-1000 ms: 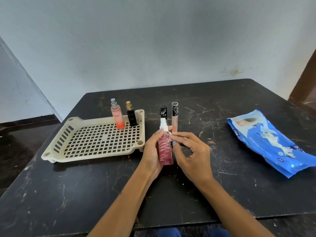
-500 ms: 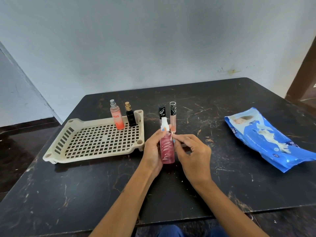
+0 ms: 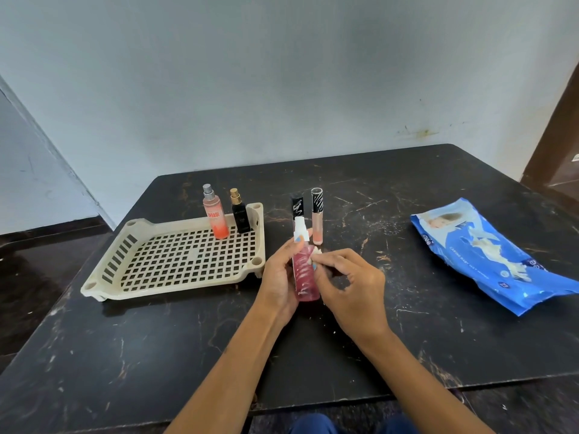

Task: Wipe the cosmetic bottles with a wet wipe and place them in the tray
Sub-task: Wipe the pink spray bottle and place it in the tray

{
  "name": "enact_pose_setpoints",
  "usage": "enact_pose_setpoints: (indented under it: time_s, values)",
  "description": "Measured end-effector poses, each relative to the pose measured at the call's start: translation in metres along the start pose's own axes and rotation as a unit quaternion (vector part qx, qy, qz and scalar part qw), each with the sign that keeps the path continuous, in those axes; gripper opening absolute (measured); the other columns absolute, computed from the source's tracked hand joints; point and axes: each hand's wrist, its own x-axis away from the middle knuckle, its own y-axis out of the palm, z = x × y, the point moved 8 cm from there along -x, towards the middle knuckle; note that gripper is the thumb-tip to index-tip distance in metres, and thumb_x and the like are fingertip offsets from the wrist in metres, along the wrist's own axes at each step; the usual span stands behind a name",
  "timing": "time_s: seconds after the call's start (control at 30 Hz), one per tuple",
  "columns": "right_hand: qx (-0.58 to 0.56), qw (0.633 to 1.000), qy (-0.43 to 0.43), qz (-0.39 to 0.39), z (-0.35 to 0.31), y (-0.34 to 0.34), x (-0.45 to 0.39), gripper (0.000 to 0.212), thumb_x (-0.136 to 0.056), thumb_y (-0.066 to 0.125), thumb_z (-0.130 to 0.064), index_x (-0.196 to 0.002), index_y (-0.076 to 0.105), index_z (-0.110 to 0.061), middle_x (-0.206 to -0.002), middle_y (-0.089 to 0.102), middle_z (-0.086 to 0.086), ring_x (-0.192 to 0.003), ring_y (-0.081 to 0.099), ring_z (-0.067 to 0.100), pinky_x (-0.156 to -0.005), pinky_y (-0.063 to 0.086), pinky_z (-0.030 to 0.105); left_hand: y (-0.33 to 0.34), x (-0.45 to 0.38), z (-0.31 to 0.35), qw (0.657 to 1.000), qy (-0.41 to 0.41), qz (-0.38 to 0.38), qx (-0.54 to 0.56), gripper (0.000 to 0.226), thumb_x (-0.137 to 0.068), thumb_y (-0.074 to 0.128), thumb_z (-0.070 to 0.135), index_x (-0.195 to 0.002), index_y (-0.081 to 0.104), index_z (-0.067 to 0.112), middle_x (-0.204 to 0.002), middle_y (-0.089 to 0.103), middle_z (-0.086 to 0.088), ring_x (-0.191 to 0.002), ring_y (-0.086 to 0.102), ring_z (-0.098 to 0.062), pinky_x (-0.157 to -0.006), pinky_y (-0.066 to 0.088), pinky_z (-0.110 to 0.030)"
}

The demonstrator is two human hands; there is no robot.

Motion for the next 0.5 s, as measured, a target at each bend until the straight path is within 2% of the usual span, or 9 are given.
enact_pose_setpoints:
  time_s: [0.03, 0.13, 0.23, 0.3, 0.43, 0.5]
  values:
    - [0.005, 1.000, 0.003, 0.002, 0.0010, -0.0008, 0.0004, 0.020, -0.078, 0.071, -0.001, -0.096, 0.075, -0.009, -0.085, 0.067, -0.003, -0.075, 0.063, 0.003, -0.064, 0.051, 0.010, 0.0001, 0.0004, -0.0003, 1.000, -0.001, 0.002, -0.004, 0.028, -0.072, 0.061, 0.026, -0.094, 0.066, 0.009, -0.075, 0.064, -0.007, -0.065, 0.062, -0.019, -0.071, 0.053, -0.037]
    - [0.021, 1.000, 0.004, 0.015, 0.0015, -0.0013, -0.0001, 0.018, -0.082, 0.069, -0.004, -0.099, 0.074, -0.008, -0.090, 0.068, -0.003, -0.081, 0.063, 0.003, -0.068, 0.051, 0.010, -0.0004, 0.0004, -0.0018, 1.000, -0.004, 0.005, 0.000, 0.030, -0.073, 0.064, 0.026, -0.097, 0.065, 0.008, -0.086, 0.065, -0.010, -0.077, 0.062, -0.022, -0.086, 0.047, -0.044]
    - [0.020, 0.999, -0.025, 0.000, -0.0041, 0.0020, 0.0001, 0.019, -0.081, 0.070, -0.002, -0.099, 0.073, -0.006, -0.094, 0.068, 0.000, -0.085, 0.064, 0.003, -0.075, 0.052, 0.012, -0.0017, 0.0000, -0.0026, 1.000, -0.014, 0.007, 0.001, 0.030, -0.074, 0.060, 0.026, -0.099, 0.065, 0.010, -0.086, 0.065, -0.009, -0.074, 0.063, -0.020, -0.080, 0.049, -0.041]
    - [0.021, 0.999, -0.028, -0.007, -0.0039, 0.0015, 0.0013, 0.019, -0.078, 0.071, -0.001, -0.097, 0.074, -0.006, -0.092, 0.068, 0.000, -0.084, 0.065, 0.004, -0.074, 0.053, 0.012, -0.0037, -0.0006, -0.0037, 1.000, -0.019, 0.009, 0.000, 0.032, -0.075, 0.060, 0.027, -0.103, 0.066, 0.012, -0.085, 0.065, -0.008, -0.074, 0.063, -0.020, -0.080, 0.050, -0.042]
    - [0.027, 1.000, -0.011, 0.008, -0.0013, 0.0004, -0.0005, 0.020, -0.080, 0.070, 0.001, -0.098, 0.074, -0.006, -0.094, 0.066, -0.003, -0.086, 0.063, 0.004, -0.069, 0.052, 0.011, -0.0063, -0.0021, -0.0061, 1.000, -0.015, 0.013, -0.002, 0.027, -0.079, 0.064, 0.027, -0.099, 0.069, 0.011, -0.092, 0.065, -0.011, -0.084, 0.061, -0.023, -0.098, 0.041, -0.055]
    - [0.031, 0.999, -0.029, 0.003, -0.0055, 0.0013, -0.0006, 0.019, -0.079, 0.070, 0.000, -0.097, 0.074, -0.005, -0.096, 0.066, -0.004, -0.089, 0.063, 0.003, -0.070, 0.051, 0.008, -0.0065, -0.0022, -0.0055, 1.000, -0.014, 0.012, -0.008, 0.028, -0.079, 0.064, 0.029, -0.098, 0.067, 0.009, -0.089, 0.065, -0.010, -0.080, 0.062, -0.022, -0.097, 0.042, -0.053]
